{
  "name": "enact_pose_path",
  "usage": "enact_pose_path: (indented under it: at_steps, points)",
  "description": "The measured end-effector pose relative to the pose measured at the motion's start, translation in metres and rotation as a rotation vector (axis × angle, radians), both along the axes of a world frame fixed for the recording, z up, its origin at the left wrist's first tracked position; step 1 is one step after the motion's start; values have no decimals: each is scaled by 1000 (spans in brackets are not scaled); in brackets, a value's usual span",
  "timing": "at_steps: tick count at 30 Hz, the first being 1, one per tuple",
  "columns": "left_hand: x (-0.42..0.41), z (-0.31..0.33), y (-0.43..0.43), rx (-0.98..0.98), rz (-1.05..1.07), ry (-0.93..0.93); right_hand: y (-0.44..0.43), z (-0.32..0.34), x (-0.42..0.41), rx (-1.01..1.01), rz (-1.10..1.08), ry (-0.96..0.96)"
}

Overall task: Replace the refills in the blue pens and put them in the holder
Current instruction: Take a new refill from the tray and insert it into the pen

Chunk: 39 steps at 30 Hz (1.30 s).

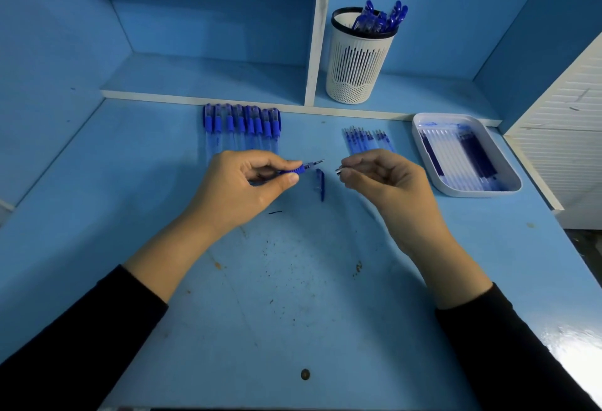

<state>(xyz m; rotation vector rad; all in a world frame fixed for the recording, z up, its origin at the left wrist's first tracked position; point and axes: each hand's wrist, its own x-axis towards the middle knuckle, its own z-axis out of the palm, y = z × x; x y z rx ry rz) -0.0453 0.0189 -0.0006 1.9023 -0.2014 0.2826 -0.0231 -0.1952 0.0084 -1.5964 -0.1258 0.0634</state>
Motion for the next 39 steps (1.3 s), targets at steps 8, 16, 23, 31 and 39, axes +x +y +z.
enact_pose_path:
  at_steps: [8, 16, 23, 31, 39]
  points:
    - [-1, -3, -2, -5, 9, 25, 3, -10, -8, -495, 50, -178]
    - [-3, -4, -3, 9, -7, 31, 4, -11, -7, -547, 91, -224]
    - [-3, -2, -3, 13, -12, 47, 0, -4, -5, -283, 25, -111]
    - [-6, -3, -8, 57, -33, -11, 13, -2, -5, -179, 79, -143]
    - [-7, -5, -15, -8, 50, -38, -4, 9, 1, 59, -213, -261]
